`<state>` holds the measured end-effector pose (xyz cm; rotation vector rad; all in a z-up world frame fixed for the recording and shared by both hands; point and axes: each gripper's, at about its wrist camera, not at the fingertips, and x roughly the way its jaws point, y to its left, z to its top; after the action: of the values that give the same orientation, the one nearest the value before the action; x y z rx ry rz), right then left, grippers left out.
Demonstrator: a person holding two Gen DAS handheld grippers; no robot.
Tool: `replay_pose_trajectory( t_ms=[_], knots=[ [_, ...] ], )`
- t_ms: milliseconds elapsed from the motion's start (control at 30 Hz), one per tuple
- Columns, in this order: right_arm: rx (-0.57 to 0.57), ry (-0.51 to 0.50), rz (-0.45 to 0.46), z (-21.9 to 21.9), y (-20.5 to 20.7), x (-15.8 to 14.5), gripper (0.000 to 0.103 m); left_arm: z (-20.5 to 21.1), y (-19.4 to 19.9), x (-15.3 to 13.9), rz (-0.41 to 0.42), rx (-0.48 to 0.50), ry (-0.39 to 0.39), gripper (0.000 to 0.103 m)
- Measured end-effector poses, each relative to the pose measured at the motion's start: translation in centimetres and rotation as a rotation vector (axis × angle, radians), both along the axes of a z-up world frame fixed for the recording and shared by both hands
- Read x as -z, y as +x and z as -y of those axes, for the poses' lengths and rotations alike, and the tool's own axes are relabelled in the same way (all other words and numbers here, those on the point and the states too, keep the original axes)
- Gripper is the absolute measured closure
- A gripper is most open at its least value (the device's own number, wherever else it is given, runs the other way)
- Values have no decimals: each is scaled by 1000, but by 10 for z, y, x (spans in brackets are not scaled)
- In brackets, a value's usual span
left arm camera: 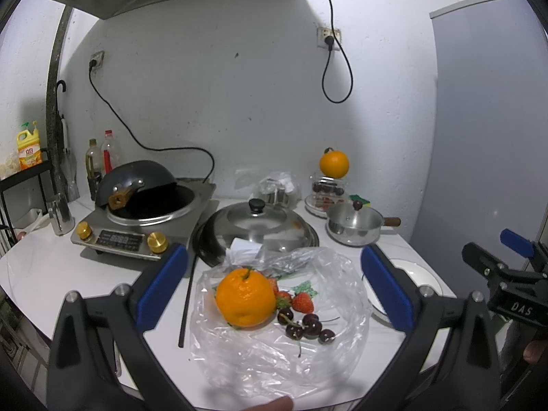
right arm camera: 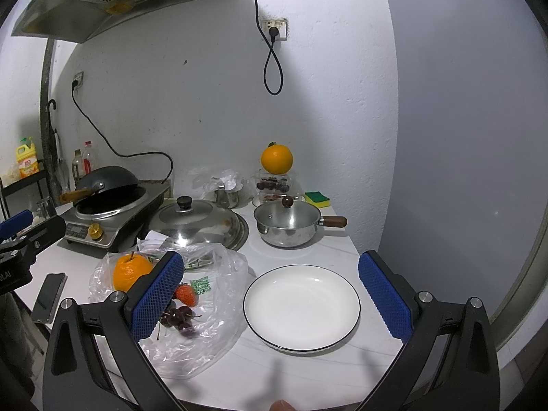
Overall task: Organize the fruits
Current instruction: 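Move the right gripper to the large orange in the plastic bag and close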
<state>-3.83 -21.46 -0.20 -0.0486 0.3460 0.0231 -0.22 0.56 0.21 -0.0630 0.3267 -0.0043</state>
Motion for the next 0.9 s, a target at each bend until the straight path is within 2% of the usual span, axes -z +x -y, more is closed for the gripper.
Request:
replay_pose_trajectory(
  t_ms=[400, 900],
  knots=[
    [-11, 6, -17, 0, 4, 7, 0, 3, 14, 9, -34, -2, 8, 1],
    [-96, -2, -157, -17, 49, 44, 0, -23, 46, 68, -220, -51, 9, 1]
  ],
)
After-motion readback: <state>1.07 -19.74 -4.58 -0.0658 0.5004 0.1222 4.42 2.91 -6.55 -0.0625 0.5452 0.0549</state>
